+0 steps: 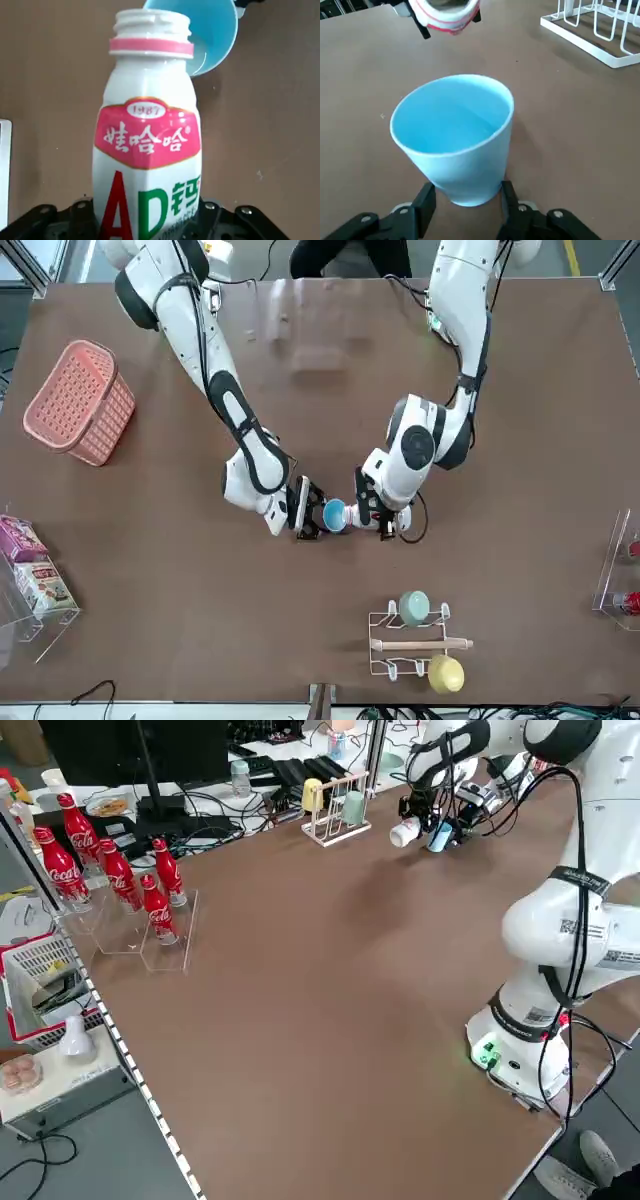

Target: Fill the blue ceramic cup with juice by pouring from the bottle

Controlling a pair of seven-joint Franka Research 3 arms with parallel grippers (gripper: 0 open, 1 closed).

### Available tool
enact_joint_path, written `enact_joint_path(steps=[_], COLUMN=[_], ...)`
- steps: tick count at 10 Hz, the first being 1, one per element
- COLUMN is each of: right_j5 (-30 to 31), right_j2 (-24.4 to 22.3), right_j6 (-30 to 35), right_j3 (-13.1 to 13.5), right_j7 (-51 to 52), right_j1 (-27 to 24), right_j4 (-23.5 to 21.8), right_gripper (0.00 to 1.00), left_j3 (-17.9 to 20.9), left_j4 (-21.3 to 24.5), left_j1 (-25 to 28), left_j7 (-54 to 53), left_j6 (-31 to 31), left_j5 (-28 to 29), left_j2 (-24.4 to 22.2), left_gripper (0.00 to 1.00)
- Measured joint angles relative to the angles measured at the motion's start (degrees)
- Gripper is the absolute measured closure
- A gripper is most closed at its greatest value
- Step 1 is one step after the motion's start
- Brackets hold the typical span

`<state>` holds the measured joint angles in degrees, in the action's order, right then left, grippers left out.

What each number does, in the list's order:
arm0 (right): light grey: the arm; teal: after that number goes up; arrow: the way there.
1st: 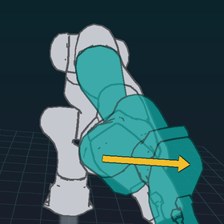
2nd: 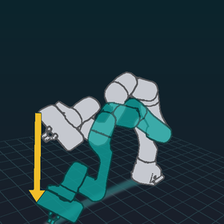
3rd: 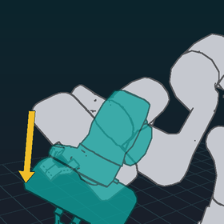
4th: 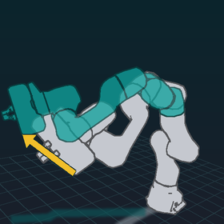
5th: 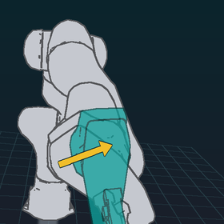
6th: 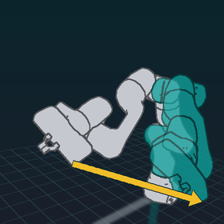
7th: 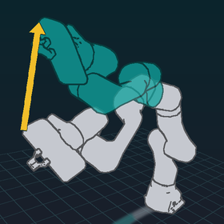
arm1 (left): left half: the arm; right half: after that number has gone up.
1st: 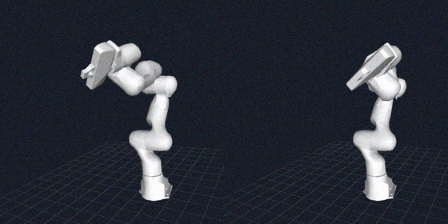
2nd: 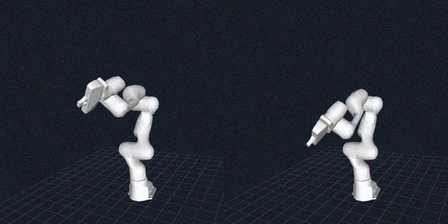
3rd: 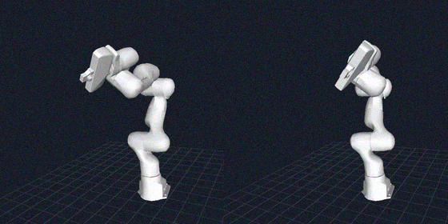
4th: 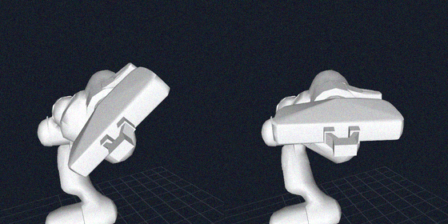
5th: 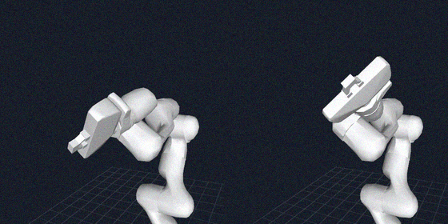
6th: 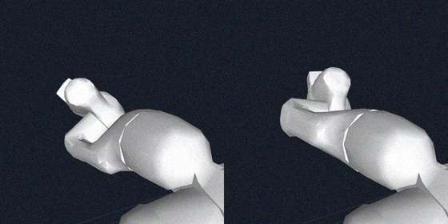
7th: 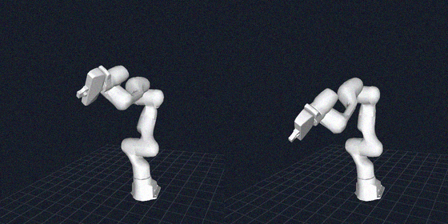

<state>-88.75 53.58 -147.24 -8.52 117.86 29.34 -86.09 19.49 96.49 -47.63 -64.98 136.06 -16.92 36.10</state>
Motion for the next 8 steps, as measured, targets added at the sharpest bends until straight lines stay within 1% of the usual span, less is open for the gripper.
enact_joint_path(steps=[1, 2, 4, 6, 8], right_j5=[0.0, 0.0, 0.0, 0.0, 0.0], right_j2=[0.0, 0.0, 0.0, 0.0, 0.0], right_j6=[0.0, 0.0, 0.0, 0.0, 0.0], right_j3=[0.0, 0.0, 0.0, 0.0, 0.0], right_j7=[0.0, 0.0, 0.0, 0.0, 0.0], right_j1=[0.0, 0.0, 0.0, 0.0, 0.0], right_j4=[0.0, 0.0, 0.0, 0.0, 0.0], right_gripper=[0.38, 0.38, 0.38, 0.38, 0.38], left_j3=[1.5, 1.9, 2.4, 2.9, 3.3], left_j4=[0.0, 0.0, 0.0, 0.0, 0.0], left_j1=[-1.7, -2.7, -3.7, -4.5, -4.8], left_j7=[0.0, 0.2, 1.2, 2.3, 2.3], left_j6=[0.0, -0.1, -0.2, -0.2, -0.2], left_j5=[0.2, 0.2, 0.5, 2.6, 3.3], left_j2=[0.3, 0.5, 1.3, 1.6, 1.6], left_gripper=[0.42, 0.42, 0.42, 0.42, 0.42])
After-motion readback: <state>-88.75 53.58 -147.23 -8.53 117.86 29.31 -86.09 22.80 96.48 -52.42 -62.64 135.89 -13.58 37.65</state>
